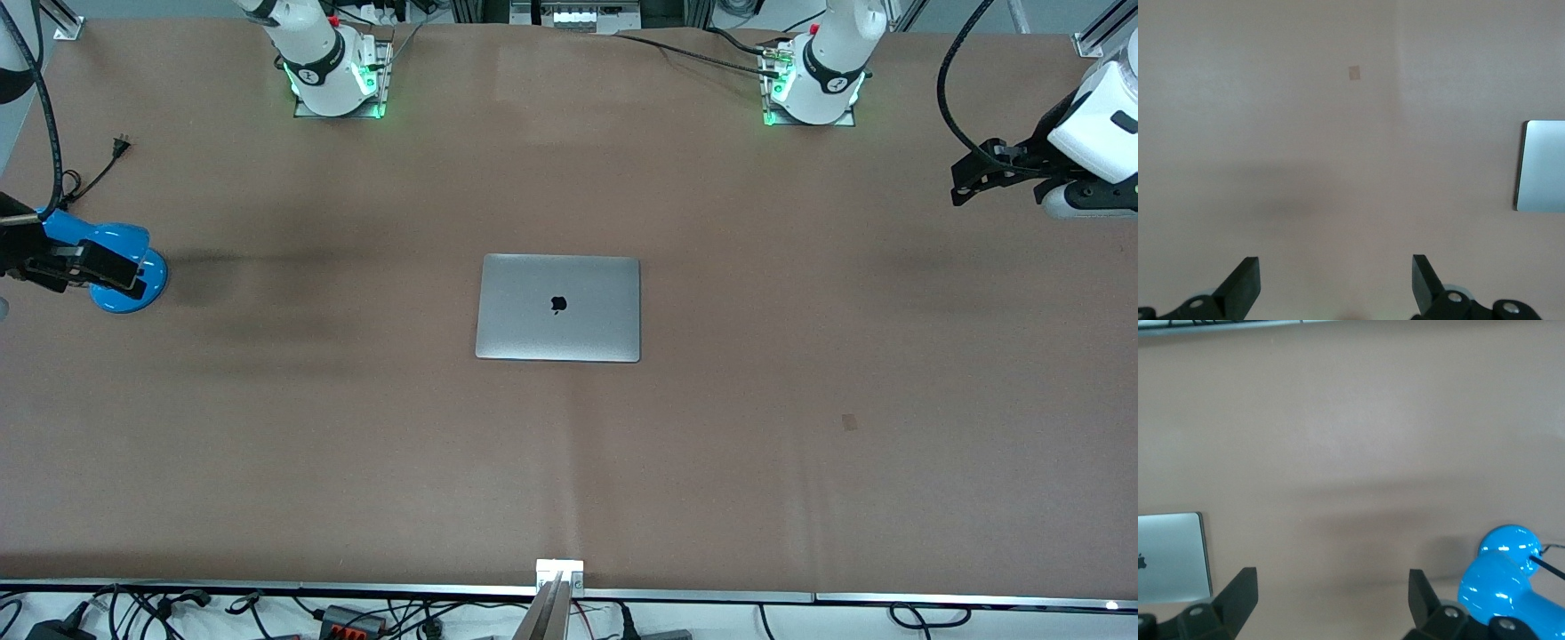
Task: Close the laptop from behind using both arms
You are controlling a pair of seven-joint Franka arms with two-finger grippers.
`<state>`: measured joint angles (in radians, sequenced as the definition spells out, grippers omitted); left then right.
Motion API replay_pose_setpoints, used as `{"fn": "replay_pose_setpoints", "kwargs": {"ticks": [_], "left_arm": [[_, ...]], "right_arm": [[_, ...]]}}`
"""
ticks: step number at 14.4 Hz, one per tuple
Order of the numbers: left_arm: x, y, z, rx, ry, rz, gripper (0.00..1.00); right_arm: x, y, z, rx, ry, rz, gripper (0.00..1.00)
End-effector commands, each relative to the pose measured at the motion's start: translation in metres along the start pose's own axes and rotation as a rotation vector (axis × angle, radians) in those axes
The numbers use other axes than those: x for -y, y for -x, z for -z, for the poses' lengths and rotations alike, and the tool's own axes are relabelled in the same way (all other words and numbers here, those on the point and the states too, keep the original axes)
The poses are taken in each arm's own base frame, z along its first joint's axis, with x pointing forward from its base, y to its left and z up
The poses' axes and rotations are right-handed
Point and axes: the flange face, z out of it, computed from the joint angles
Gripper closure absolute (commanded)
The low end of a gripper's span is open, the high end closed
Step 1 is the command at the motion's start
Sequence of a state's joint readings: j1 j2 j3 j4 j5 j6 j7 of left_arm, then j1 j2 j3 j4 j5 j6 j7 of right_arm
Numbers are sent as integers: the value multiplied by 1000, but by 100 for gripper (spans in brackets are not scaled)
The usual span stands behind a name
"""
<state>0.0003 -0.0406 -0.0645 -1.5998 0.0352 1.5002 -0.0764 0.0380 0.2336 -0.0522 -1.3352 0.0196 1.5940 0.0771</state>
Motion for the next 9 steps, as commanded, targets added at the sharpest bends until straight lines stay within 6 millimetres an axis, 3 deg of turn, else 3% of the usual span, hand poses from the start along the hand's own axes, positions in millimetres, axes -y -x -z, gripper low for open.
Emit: {"fn": "replay_pose_setpoints", "kwargs": {"ticks": [1, 5, 9], "left_arm": [[0, 5, 3, -18, 16, 4, 0], [3, 5, 3, -15, 16, 7, 0], [2, 5, 3, -15, 18, 8, 0]], "right_arm": [[-8, 28, -1, 18, 15, 14, 0], [-14, 57, -17, -10, 27, 47, 0], [-17, 87, -12, -16, 31, 65, 0]]}}
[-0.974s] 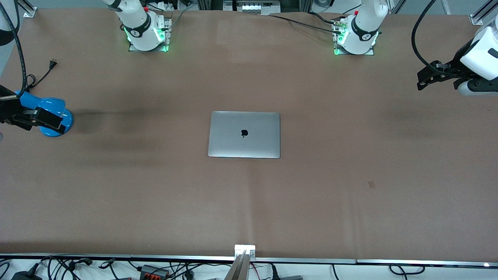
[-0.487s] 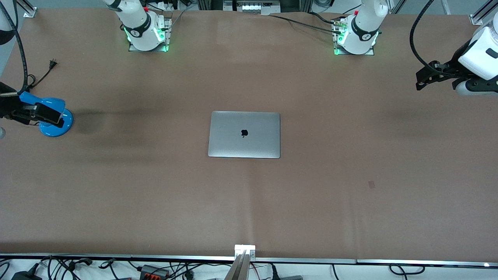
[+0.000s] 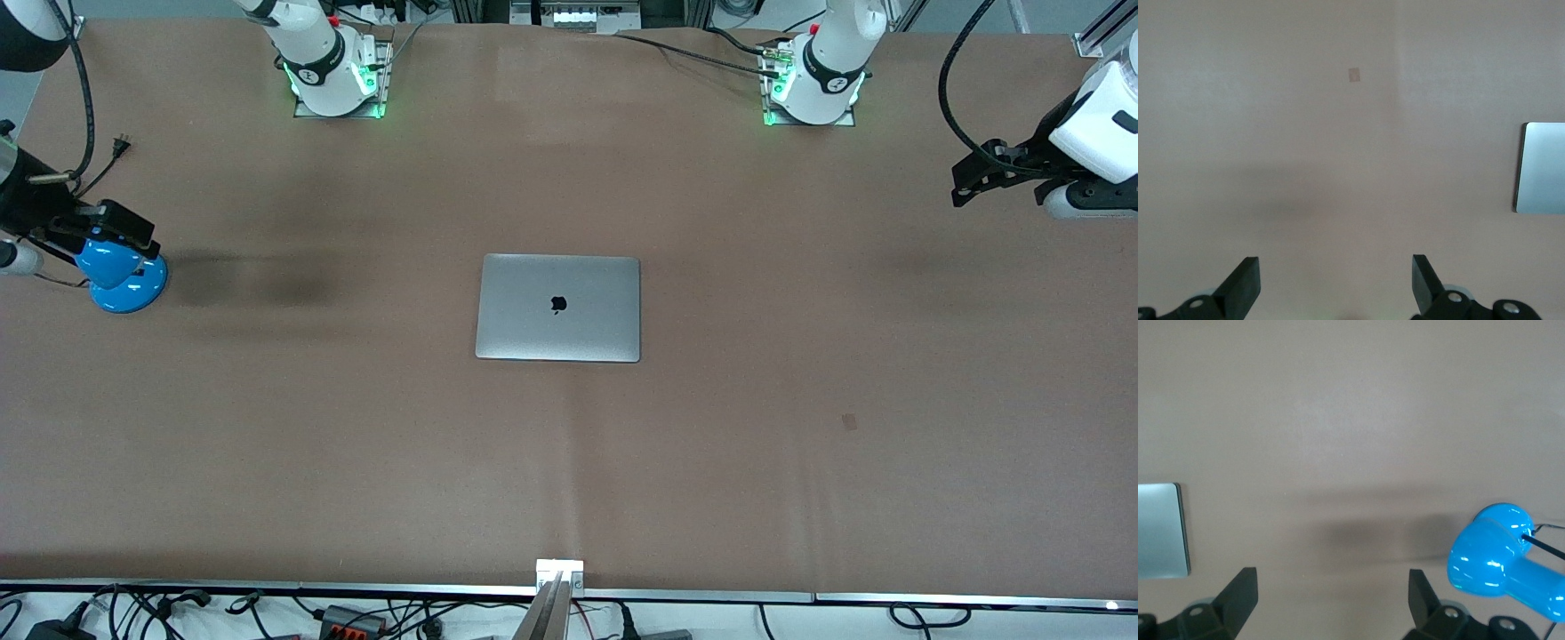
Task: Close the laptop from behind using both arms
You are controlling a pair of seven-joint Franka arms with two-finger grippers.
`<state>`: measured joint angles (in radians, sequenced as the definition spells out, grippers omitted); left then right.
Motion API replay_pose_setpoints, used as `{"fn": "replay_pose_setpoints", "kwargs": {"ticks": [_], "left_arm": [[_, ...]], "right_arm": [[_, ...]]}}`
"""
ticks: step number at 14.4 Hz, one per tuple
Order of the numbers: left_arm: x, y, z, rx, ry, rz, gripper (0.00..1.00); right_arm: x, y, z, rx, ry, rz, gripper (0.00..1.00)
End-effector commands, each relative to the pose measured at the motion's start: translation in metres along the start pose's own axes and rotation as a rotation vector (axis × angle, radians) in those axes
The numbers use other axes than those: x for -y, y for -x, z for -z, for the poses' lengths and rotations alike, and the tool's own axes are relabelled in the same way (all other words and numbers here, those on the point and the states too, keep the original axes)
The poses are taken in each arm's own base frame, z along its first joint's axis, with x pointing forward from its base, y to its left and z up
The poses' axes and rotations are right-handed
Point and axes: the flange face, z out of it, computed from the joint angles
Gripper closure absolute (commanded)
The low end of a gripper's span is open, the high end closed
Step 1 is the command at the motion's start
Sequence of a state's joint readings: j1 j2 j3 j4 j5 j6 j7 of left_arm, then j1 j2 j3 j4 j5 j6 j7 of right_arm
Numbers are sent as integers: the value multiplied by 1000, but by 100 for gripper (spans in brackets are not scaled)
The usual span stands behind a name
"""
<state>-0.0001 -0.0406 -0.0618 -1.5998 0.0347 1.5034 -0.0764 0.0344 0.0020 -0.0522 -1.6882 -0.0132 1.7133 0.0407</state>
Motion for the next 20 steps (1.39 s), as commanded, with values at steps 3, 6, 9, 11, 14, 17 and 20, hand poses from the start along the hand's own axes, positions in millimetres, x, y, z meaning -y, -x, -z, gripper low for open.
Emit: {"fn": "replay_pose_setpoints", "kwargs": {"ticks": [3, 6, 9, 11, 14, 17, 20], "left_arm": [[0, 6, 3, -11, 27, 5, 0], [0, 6, 5, -9, 27, 5, 0], [0, 6, 5, -11, 27, 5, 0], [-1, 6, 5, -11, 27, 4, 0], [-2, 6, 5, -11, 27, 1, 0], [-2, 6, 5, -11, 27, 1, 0], [-2, 6, 6, -12, 27, 1, 0]], "right_arm": [[-2, 35, 7, 1, 10, 32, 0], [-2, 35, 7, -2, 9, 31, 0], [0, 32, 9, -12, 9, 36, 0], [-1, 31, 10, -17, 9, 33, 0], [-2, 31, 14, -22, 7, 31, 0], [-1, 34, 11, 8, 6, 32, 0], [-1, 34, 12, 6, 6, 32, 0]]}}
